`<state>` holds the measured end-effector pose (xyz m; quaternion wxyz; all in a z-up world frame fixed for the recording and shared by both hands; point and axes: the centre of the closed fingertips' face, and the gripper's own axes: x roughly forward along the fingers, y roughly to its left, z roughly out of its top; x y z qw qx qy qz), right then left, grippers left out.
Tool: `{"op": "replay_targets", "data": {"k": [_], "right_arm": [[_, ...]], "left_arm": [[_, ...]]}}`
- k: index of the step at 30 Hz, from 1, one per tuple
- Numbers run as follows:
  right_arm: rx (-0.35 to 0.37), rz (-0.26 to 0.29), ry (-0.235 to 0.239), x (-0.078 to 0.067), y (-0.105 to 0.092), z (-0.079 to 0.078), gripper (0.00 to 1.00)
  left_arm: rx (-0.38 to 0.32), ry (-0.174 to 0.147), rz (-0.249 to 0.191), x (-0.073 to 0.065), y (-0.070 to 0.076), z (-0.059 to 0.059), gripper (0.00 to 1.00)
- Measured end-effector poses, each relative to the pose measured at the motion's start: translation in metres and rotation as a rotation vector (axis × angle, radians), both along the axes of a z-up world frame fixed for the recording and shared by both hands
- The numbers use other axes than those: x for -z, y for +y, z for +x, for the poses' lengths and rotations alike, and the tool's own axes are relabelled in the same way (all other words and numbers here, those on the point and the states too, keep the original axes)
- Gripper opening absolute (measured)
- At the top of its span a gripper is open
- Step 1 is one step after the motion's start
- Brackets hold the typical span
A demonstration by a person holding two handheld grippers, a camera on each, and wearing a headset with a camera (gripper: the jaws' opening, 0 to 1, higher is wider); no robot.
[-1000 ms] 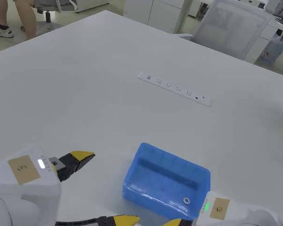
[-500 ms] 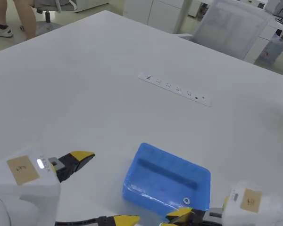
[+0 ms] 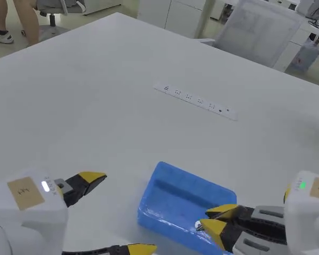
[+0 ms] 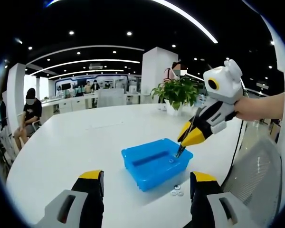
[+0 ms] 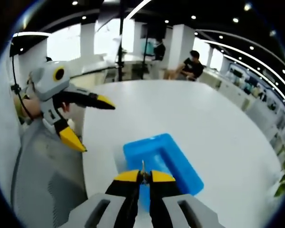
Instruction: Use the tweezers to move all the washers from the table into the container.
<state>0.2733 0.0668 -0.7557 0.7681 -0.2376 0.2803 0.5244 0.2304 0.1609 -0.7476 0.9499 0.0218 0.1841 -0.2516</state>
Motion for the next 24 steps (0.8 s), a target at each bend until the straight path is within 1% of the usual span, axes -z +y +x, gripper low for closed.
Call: {"op": "replay_targets", "data": {"k": [4, 7, 9, 14, 16, 19, 24], "right_arm": [[0.049, 0.024, 0.045, 0.004, -0.001, 0.012, 0.03], [0.077, 0.031, 0.094, 0.012, -0.003, 0.019, 0.03], [0.075, 0.022, 0.125, 0.021, -0.004, 0.024, 0.03], [0.083, -0.002, 0.177, 0.038, -0.005, 0.032, 0.03], [0.082, -0.023, 0.187, 0.044, -0.006, 0.034, 0.03], [0.071, -0.049, 0.184, 0.051, -0.007, 0.035, 0.03], [0.064, -0.064, 0.188, 0.058, -0.005, 0.038, 0.04]], "left_arm": [[-0.003, -0.001, -0.001, 0.000, 0.000, 0.000, 0.75], [-0.006, -0.001, -0.002, 0.000, 0.001, 0.000, 0.75], [-0.005, -0.002, -0.003, -0.001, 0.001, 0.000, 0.75], [-0.001, 0.000, 0.000, -0.001, 0.000, 0.000, 0.75], [-0.002, 0.000, -0.004, -0.001, 0.000, 0.000, 0.75], [-0.004, -0.001, -0.005, -0.001, 0.000, 0.000, 0.75], [-0.002, 0.001, -0.005, -0.001, 0.001, 0.000, 0.75]]}}
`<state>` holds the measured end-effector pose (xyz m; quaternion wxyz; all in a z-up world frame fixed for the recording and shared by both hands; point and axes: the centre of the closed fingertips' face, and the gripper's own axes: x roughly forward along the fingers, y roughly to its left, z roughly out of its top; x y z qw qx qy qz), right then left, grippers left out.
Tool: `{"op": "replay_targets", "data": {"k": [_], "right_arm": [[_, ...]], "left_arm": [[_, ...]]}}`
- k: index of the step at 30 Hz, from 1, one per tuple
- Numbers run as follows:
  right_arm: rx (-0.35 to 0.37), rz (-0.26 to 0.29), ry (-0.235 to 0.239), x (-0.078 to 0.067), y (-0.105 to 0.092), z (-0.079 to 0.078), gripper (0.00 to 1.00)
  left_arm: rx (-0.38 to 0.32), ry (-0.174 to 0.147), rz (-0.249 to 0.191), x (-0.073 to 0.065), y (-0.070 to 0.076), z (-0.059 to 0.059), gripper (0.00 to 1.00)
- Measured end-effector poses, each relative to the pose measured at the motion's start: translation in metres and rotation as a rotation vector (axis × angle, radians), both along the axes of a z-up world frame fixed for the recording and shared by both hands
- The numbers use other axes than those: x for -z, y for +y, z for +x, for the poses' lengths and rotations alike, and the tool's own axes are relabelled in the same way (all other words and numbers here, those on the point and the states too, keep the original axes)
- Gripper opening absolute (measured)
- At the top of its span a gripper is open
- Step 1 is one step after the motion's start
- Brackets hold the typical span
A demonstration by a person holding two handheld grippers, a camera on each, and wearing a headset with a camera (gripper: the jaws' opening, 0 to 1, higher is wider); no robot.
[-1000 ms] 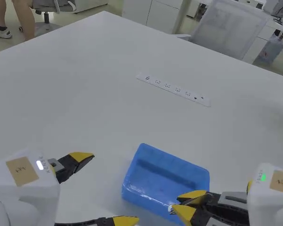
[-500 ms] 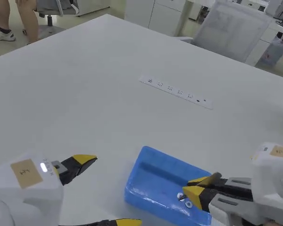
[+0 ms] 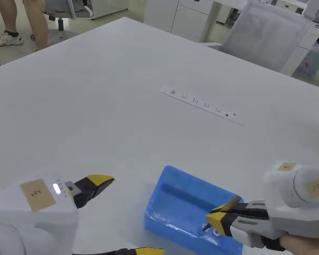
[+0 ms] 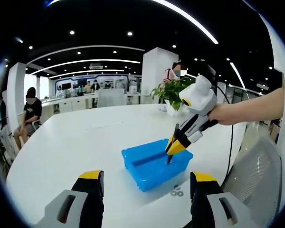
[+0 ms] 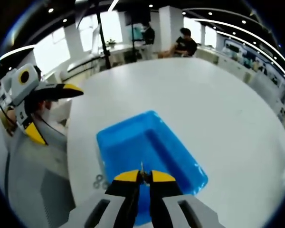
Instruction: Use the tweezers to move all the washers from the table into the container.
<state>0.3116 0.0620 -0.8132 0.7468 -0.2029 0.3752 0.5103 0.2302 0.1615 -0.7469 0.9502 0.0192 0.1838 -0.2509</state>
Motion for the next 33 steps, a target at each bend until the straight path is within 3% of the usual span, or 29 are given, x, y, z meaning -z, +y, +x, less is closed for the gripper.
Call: {"op": "replay_targets", "data": {"k": [17, 33], "right_arm": [[0.032, -0.016, 0.001, 0.008, -0.004, 0.008, 0.04], [0.071, 0.041, -0.017, -0.020, -0.006, -0.005, 0.04]], "left_arm": [[0.007, 0.011, 0.005, 0.002, -0.001, 0.000, 0.74], [0.031, 0.024, -0.007, 0.005, -0.004, -0.002, 0.73]]}}
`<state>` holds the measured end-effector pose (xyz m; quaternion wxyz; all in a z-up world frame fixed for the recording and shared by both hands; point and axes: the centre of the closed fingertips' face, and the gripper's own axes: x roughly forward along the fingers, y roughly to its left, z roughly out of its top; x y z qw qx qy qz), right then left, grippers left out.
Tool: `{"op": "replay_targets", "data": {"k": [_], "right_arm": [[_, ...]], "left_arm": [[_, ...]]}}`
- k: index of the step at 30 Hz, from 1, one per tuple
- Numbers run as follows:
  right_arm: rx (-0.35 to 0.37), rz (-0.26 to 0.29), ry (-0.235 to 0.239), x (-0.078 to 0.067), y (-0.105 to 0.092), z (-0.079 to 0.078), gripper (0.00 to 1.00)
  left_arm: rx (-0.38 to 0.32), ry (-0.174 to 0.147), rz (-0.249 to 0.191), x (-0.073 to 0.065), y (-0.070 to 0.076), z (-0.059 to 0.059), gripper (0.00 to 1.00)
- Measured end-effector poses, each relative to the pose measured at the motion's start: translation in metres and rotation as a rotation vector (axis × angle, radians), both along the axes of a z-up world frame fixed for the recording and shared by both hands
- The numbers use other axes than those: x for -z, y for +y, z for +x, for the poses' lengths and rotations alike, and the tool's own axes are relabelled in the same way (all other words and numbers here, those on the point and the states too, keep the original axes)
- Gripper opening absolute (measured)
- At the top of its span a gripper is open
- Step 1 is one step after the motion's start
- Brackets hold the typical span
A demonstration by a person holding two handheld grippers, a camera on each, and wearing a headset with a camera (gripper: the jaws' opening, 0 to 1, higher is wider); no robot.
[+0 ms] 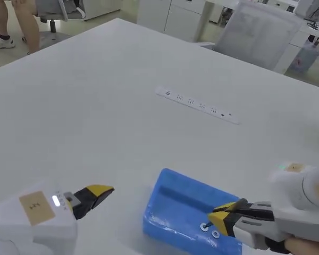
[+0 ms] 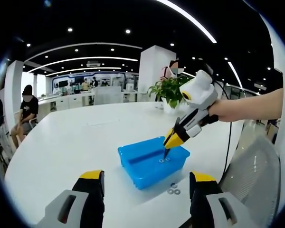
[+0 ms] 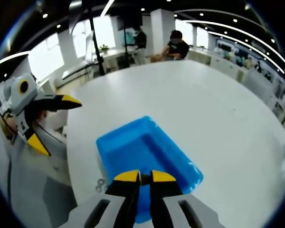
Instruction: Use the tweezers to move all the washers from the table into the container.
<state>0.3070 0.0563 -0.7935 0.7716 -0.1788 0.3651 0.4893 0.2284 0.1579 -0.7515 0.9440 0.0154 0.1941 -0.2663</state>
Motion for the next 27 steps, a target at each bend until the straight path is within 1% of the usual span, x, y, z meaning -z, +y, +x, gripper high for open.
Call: {"op": "replay_targets", "data": {"k": [8, 12, 14, 20, 22, 27], "right_arm": [[-0.005, 0.027, -0.012, -0.017, 0.000, -0.012, 0.04], [-0.021, 0.037, -0.018, -0.025, 0.002, -0.022, 0.04], [-0.058, 0.017, -0.023, -0.024, 0.003, -0.028, 0.04], [-0.127, 0.014, -0.031, -0.027, 0.012, -0.045, 0.04], [-0.153, 0.015, -0.019, -0.026, 0.015, -0.050, 0.04], [-0.223, 0.008, -0.008, -0.018, 0.024, -0.063, 0.04]], "left_arm": [[0.003, 0.003, 0.004, 0.000, -0.001, 0.000, 0.73], [0.000, 0.002, 0.007, 0.001, 0.000, 0.000, 0.72], [0.000, 0.002, 0.010, 0.001, 0.000, 0.000, 0.72], [0.005, 0.003, 0.014, 0.001, 0.000, -0.001, 0.72], [0.002, 0.002, 0.015, 0.001, 0.000, -0.001, 0.72], [0.002, 0.003, 0.017, 0.002, 0.000, -0.001, 0.72]]}}
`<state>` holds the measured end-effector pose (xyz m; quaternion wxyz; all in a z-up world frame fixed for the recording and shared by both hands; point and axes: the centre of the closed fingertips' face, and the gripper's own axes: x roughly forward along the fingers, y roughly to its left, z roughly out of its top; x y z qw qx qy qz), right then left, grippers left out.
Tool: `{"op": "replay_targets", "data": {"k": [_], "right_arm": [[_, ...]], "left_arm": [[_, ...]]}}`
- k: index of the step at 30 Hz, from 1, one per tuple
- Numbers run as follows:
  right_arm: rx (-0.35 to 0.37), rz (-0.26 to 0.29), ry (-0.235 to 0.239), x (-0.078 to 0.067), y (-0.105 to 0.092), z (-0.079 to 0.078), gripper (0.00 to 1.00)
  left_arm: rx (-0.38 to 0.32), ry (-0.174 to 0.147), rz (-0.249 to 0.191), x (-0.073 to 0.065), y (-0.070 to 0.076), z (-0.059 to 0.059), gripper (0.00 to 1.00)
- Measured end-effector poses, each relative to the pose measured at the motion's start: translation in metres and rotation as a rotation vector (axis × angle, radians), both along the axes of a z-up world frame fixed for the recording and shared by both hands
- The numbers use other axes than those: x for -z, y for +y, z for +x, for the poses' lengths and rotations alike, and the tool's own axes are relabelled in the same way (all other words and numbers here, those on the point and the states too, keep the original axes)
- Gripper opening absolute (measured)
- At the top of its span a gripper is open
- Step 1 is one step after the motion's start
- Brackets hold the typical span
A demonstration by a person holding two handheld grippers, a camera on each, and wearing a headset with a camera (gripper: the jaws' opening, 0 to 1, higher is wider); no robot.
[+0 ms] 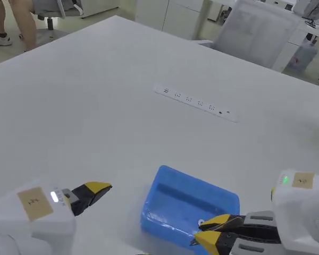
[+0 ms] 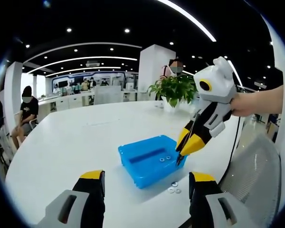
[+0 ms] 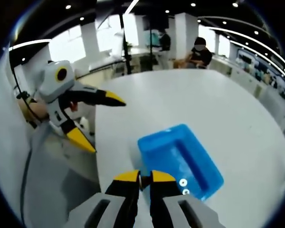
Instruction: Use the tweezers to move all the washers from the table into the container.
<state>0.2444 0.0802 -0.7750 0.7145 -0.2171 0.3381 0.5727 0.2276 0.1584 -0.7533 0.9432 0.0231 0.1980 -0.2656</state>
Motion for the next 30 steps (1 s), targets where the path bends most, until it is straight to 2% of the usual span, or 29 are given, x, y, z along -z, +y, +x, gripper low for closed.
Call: {"op": "replay_targets", "data": {"k": [13, 21, 24, 30], "right_arm": [[-0.032, -0.057, 0.054, 0.036, 0.001, -0.010, 0.04], [-0.044, -0.072, 0.079, 0.048, 0.003, -0.015, 0.04], [-0.056, -0.090, 0.071, 0.052, 0.003, -0.017, 0.04], [-0.077, -0.102, 0.040, 0.050, 0.004, -0.018, 0.04]], "left_arm": [[-0.003, 0.002, 0.004, 0.000, 0.000, 0.000, 0.72], [-0.005, 0.005, 0.010, 0.002, 0.001, 0.000, 0.71], [-0.003, 0.007, 0.011, 0.002, 0.001, 0.000, 0.71], [-0.007, 0.008, 0.015, 0.003, 0.002, 0.000, 0.71]]}}
